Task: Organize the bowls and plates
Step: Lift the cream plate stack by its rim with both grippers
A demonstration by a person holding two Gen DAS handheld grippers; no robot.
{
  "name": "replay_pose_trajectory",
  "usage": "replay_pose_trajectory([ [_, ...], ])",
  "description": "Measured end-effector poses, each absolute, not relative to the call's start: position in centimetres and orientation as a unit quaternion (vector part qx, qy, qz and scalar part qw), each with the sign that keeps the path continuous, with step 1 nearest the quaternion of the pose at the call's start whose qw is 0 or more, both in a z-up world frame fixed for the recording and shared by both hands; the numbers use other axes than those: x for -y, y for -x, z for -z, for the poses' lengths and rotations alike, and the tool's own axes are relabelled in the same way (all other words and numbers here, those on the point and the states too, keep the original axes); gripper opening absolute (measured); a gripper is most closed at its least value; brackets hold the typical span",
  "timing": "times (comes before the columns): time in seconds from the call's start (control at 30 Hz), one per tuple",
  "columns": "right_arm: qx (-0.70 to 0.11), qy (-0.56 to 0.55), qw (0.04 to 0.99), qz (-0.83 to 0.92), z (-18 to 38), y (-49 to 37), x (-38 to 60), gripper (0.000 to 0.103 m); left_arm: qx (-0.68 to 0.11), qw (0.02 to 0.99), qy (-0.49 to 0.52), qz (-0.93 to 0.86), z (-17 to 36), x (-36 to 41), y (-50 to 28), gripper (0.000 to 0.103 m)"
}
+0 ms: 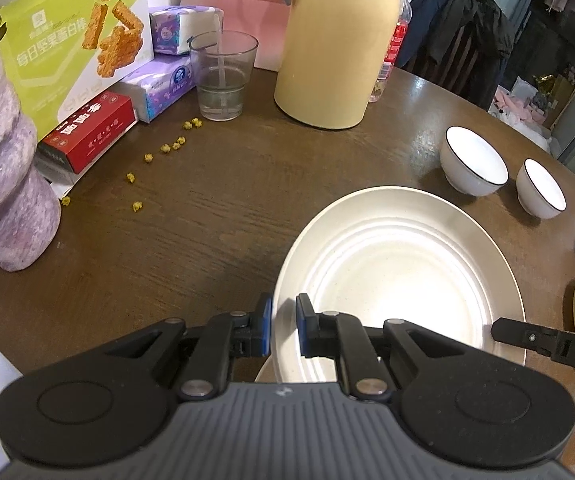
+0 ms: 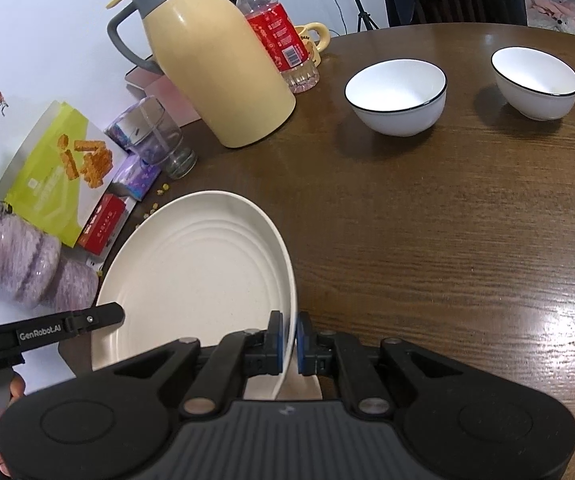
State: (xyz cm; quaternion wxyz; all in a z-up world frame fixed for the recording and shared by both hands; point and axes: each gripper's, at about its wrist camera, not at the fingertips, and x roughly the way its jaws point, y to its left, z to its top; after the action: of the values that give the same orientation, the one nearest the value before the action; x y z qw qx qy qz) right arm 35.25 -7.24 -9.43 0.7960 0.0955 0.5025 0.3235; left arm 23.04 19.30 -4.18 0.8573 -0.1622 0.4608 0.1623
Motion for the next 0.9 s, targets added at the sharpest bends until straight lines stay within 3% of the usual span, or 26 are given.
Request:
replay_pose_trajectory([
  [0.9,-0.516,-0.053,0.789,-0.329,10.3,-31.3,7.1,0.007,-0.484,0.850,0.142,-0.152,5.8,-18.6,-19.5,0.013],
])
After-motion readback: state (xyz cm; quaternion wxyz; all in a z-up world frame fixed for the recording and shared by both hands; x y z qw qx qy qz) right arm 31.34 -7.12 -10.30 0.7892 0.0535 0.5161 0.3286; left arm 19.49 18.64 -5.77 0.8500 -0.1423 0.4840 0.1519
